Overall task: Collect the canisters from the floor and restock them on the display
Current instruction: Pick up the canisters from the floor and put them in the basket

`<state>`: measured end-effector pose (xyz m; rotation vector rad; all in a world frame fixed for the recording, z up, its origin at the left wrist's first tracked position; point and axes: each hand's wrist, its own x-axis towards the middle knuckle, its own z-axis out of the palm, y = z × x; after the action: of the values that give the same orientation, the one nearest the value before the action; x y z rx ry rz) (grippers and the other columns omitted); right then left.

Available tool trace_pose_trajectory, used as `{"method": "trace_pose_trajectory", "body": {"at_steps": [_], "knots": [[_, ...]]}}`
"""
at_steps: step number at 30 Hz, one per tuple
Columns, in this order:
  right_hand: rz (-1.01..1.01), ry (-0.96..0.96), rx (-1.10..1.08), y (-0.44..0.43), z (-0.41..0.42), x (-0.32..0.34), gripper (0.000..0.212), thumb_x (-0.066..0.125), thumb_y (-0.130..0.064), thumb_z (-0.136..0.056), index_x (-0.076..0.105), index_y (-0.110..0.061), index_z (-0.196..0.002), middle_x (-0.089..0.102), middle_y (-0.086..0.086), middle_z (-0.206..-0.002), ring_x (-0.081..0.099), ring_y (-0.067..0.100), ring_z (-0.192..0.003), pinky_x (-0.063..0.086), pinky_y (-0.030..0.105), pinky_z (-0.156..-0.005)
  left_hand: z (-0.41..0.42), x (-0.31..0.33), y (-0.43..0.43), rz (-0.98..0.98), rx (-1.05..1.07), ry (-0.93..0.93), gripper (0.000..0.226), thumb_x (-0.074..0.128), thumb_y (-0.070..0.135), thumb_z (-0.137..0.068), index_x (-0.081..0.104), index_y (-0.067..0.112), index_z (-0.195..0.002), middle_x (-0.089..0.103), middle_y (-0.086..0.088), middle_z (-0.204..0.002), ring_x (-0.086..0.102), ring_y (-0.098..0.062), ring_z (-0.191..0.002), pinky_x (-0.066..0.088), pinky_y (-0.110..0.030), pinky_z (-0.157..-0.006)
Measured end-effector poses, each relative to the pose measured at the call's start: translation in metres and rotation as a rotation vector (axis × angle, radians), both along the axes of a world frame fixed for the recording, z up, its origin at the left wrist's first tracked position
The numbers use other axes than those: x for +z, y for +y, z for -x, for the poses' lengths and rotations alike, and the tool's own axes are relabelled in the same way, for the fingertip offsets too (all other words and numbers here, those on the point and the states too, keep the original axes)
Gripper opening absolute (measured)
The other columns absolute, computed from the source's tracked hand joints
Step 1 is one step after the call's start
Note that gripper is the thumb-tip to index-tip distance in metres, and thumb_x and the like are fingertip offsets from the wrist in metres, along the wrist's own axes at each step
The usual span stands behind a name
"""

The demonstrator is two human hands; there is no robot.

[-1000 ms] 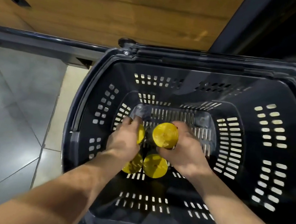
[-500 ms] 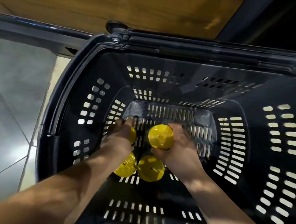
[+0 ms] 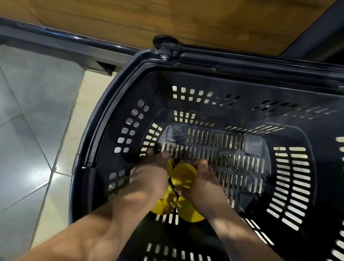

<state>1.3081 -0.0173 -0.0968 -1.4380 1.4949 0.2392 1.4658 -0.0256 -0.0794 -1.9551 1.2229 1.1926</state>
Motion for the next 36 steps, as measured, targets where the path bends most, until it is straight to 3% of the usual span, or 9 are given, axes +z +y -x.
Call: {"method": "trace_pose_trajectory", "body": {"at_steps": [4, 8, 14, 17, 23, 26, 30, 33, 36], "knots": [[-0.014, 0.004, 0.053, -0.003, 0.003, 0.0, 0.077, 0.083, -0.034, -0.082, 0.037, -0.019, -0.142, 0.048, 0.008, -0.141, 0.053, 0.03, -0.127, 0.044, 0.034, -0.101, -0.002, 0.004, -0.001, -0.002, 0.027, 0.01, 0.072, 0.068, 0.015, -0.093, 0.031, 0.044, -0.148, 0.024, -0.007, -0.149, 0.046, -0.044, -0.132, 0.051, -0.055, -0.099], [-0.001, 0.004, 0.055, -0.005, 0.012, 0.015, 0.077, 0.08, -0.039, -0.084, 0.036, -0.022, -0.145, 0.047, 0.008, -0.143, 0.053, 0.03, -0.128, 0.046, 0.035, -0.102, 0.001, 0.02, 0.011, 0.127, 0.036, -0.004, 0.073, 0.061, 0.01, -0.095, 0.026, 0.047, -0.147, 0.018, 0.0, -0.155, 0.051, -0.038, -0.126, 0.051, -0.042, -0.086], [0.198, -0.022, 0.059, -0.026, 0.029, 0.096, 0.072, 0.073, -0.044, -0.088, 0.037, -0.026, -0.148, 0.049, 0.005, -0.143, 0.054, 0.03, -0.127, 0.047, 0.041, -0.104, 0.01, 0.102, -0.008, 0.296, -0.137, 0.001, 0.062, 0.06, 0.033, -0.098, 0.03, 0.032, -0.152, 0.03, -0.004, -0.15, 0.032, -0.028, -0.138, 0.047, -0.044, -0.1], [0.292, -0.074, 0.027, -0.042, 0.044, 0.159, 0.066, 0.074, -0.041, -0.087, 0.042, -0.033, -0.144, 0.052, 0.0, -0.139, 0.057, 0.023, -0.123, 0.047, 0.041, -0.106, 0.02, 0.161, -0.02, 0.415, -0.204, 0.009, 0.058, 0.061, 0.04, -0.096, 0.035, 0.032, -0.148, 0.032, -0.003, -0.149, 0.034, -0.027, -0.137, 0.047, -0.042, -0.1], [0.558, 0.098, 0.106, -0.057, 0.079, 0.321, 0.064, 0.067, -0.039, -0.092, 0.039, -0.037, -0.15, 0.045, -0.007, -0.145, 0.039, 0.017, -0.135, 0.032, 0.034, -0.113, 0.038, 0.312, -0.039, 0.613, -0.349, 0.018, 0.064, 0.056, 0.046, -0.097, 0.028, 0.036, -0.154, 0.022, 0.001, -0.16, 0.021, -0.025, -0.147, 0.035, -0.042, -0.116], [0.747, 0.163, 0.132, -0.053, 0.102, 0.417, 0.059, 0.068, -0.037, -0.092, 0.047, -0.034, -0.147, 0.046, -0.008, -0.147, 0.038, 0.016, -0.137, 0.036, 0.037, -0.111, 0.048, 0.403, -0.044, 0.797, -0.468, 0.026, 0.067, 0.058, 0.047, -0.096, 0.03, 0.034, -0.155, 0.023, 0.001, -0.162, 0.021, -0.024, -0.148, 0.031, -0.041, -0.119], [0.963, 0.183, 0.045, -0.045, 0.136, 0.543, 0.058, 0.079, -0.029, -0.082, 0.061, -0.023, -0.137, 0.059, 0.0, -0.137, 0.052, 0.023, -0.128, 0.047, 0.043, -0.105, 0.068, 0.534, -0.057, 1.053, -0.597, 0.098, 0.064, 0.071, 0.04, -0.087, 0.048, 0.026, -0.145, 0.039, -0.005, -0.155, 0.035, -0.029, -0.142, 0.041, -0.045, -0.112], [1.087, 0.148, -0.07, -0.032, 0.165, 0.636, 0.057, 0.078, -0.028, -0.082, 0.062, -0.021, -0.135, 0.059, 0.003, -0.135, 0.055, 0.025, -0.124, 0.047, 0.043, -0.105, 0.093, 0.63, -0.06, 1.21, -0.67, 0.161, 0.066, 0.078, 0.037, -0.081, 0.055, 0.022, -0.141, 0.047, -0.008, -0.149, 0.041, -0.032, -0.136, 0.044, -0.05, -0.108], [1.152, 0.174, -0.144, -0.01, 0.198, 0.723, 0.055, 0.075, -0.032, -0.085, 0.059, -0.022, -0.136, 0.057, 0.002, -0.132, 0.053, 0.025, -0.123, 0.045, 0.044, -0.104, 0.126, 0.715, -0.054, 1.303, -0.72, 0.253, 0.063, 0.076, 0.039, -0.084, 0.053, 0.024, -0.14, 0.046, -0.005, -0.147, 0.04, -0.03, -0.135, 0.037, -0.044, -0.11]]}}
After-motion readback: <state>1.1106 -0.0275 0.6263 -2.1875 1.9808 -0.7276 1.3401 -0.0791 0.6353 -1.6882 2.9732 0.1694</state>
